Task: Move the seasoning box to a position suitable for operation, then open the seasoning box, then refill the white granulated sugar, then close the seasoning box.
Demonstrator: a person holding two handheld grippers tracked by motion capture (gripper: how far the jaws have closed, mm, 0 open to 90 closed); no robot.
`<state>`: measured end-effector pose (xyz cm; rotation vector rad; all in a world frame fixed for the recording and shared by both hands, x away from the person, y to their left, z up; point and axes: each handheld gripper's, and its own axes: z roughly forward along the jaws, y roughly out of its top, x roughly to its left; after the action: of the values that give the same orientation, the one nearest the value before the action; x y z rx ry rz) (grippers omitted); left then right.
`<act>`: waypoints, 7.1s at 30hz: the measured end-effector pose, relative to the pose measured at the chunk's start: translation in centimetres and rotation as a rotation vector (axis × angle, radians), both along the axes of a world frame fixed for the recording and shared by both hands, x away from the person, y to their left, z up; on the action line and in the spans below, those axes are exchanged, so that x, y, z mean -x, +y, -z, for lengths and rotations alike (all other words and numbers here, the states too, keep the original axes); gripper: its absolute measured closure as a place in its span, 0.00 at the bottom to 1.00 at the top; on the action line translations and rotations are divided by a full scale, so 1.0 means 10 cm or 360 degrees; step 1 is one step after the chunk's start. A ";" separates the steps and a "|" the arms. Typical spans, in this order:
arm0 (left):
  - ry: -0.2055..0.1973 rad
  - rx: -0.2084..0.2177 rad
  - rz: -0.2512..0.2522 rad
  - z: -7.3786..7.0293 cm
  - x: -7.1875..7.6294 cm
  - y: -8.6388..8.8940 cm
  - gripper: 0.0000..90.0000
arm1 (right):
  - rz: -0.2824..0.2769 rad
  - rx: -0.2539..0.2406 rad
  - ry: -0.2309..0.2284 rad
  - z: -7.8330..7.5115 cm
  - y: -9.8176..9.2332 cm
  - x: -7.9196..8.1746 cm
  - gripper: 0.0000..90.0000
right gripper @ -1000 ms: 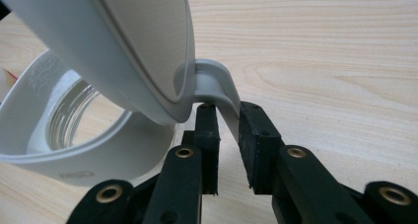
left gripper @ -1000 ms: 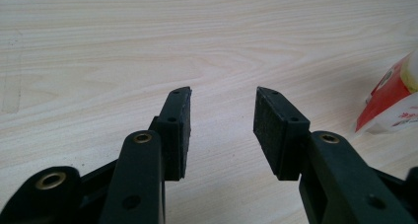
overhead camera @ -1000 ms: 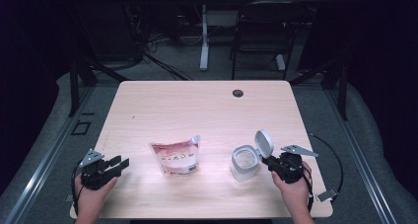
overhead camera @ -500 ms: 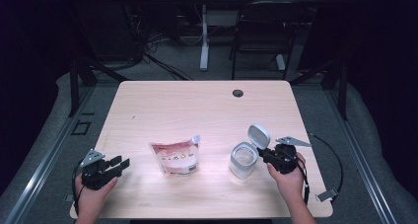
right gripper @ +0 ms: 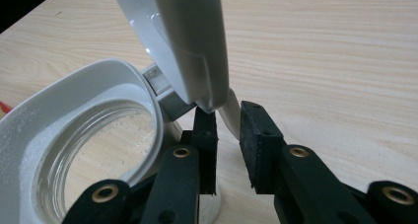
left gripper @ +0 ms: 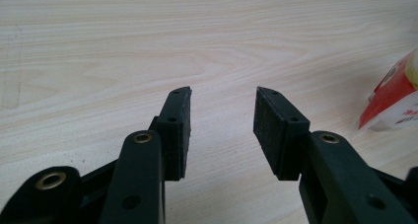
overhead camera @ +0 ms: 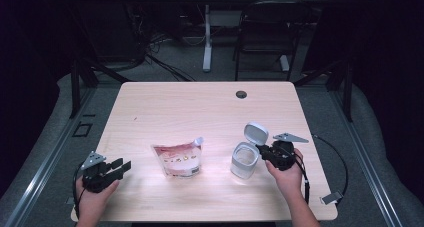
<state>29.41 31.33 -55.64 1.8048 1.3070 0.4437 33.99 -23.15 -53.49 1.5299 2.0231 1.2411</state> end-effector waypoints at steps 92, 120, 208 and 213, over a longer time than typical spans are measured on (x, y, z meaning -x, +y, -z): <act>-0.0012 -0.0095 0.0591 -1.25 -0.13 -0.95 0.75 | -0.0454 0.0080 -0.0367 -1.06 0.53 0.46 0.80; -0.0112 -0.0071 0.0625 -1.17 -0.17 -0.89 0.82 | -0.0767 0.0130 -0.0314 -1.16 1.32 0.35 0.74; -0.0197 0.0009 0.0591 -1.17 -0.17 -0.84 0.83 | -0.1106 0.0371 -0.0223 -1.49 2.08 0.12 0.77; -0.0198 0.0023 0.0563 -1.17 -0.18 -0.78 0.83 | -0.1123 0.0432 -0.0182 -1.48 2.17 0.05 0.78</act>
<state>31.18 23.52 -43.90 1.9147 0.8801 0.3430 33.50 -1.40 -38.71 0.6114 2.6167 1.1574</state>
